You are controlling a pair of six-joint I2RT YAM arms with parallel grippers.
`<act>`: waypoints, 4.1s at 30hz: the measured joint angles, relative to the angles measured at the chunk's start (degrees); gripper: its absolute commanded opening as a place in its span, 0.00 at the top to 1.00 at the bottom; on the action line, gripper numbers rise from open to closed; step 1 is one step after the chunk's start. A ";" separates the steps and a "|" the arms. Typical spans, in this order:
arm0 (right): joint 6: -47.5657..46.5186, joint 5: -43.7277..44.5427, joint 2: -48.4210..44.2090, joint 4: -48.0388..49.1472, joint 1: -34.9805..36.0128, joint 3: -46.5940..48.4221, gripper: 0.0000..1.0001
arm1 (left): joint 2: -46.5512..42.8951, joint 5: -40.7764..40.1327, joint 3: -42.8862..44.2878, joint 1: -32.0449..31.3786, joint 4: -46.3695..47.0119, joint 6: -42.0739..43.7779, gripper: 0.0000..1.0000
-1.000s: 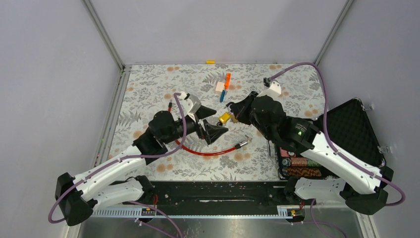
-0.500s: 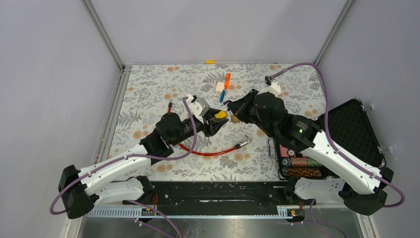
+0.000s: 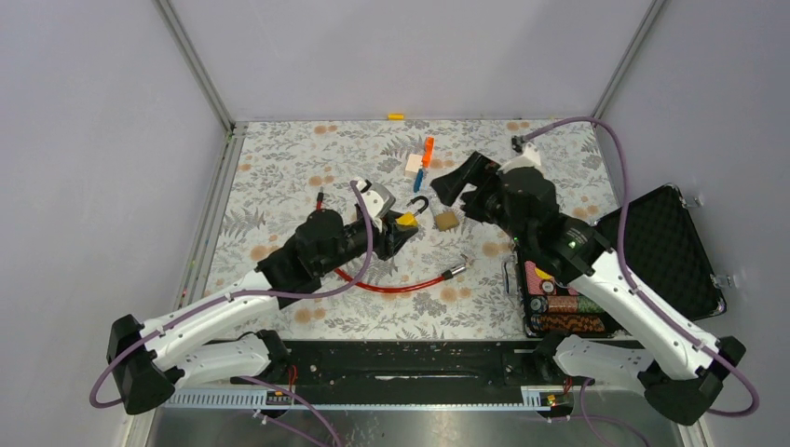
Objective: Lock with the key
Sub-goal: Pick up the lock from the center of the board, then lock the lock.
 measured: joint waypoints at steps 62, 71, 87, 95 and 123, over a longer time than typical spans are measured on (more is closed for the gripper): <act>-61.94 -66.49 -9.92 -1.27 -9.88 -8.61 0.62 | 3.50 38.62 16.26 5.62 -24.63 4.87 1.00; -55.69 -62.93 -8.68 1.90 -9.92 -8.66 0.35 | 3.50 40.68 16.37 5.84 -24.37 5.40 1.00; -52.59 -60.52 -10.23 1.40 -9.88 -8.63 0.92 | 3.43 40.92 16.37 5.84 -24.50 5.73 1.00; -48.54 -62.01 -10.10 2.97 -9.90 -8.92 1.00 | 3.37 41.88 16.37 6.23 -23.71 4.31 1.00; -37.40 -49.77 -18.27 25.88 -8.20 -23.21 1.00 | 5.35 43.41 16.31 8.61 -17.40 -4.04 0.15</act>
